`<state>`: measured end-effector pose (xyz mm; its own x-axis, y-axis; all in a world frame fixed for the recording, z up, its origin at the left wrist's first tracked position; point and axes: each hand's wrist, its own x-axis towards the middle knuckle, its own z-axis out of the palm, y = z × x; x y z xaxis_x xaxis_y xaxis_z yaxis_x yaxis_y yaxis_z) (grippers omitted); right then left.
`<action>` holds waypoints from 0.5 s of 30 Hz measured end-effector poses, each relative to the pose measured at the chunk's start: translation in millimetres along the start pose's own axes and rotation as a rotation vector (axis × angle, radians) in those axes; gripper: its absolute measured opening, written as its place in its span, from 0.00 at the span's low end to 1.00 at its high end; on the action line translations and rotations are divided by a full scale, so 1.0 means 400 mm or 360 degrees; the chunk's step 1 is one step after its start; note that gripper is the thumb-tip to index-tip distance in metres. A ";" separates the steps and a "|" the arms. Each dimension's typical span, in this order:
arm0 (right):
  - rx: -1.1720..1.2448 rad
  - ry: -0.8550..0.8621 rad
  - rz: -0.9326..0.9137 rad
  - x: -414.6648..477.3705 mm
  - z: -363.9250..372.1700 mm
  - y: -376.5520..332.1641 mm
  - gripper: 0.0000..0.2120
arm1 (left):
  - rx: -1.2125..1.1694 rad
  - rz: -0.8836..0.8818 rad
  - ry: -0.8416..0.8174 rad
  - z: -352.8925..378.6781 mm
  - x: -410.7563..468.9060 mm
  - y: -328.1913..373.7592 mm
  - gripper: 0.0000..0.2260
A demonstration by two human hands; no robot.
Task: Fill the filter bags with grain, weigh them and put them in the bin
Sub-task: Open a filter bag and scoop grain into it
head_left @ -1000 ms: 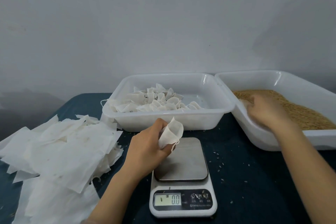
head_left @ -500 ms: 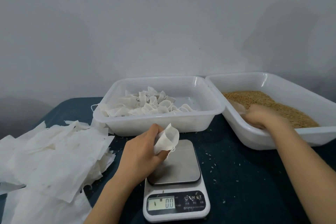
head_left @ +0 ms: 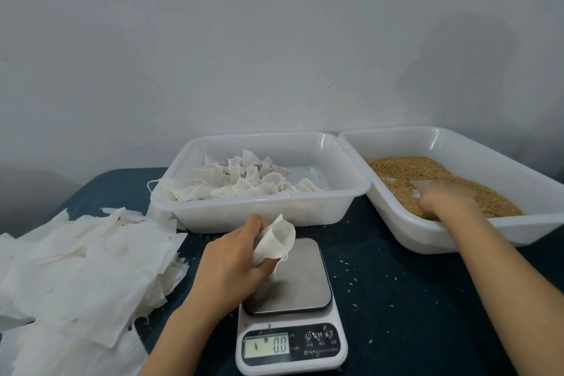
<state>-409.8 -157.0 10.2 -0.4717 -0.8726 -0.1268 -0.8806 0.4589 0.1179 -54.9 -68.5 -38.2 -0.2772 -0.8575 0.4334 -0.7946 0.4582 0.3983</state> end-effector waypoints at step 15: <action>0.0100 -0.0070 -0.0137 -0.054 -0.032 -0.045 0.13 | 0.0009 0.0029 -0.0011 -0.004 -0.002 0.004 0.15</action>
<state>-383.0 -148.6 23.4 -0.3944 -0.9017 -0.1772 -0.9184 0.3933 0.0429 -55.1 -66.5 -36.6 -0.2956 -0.8507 0.4348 -0.7923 0.4725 0.3859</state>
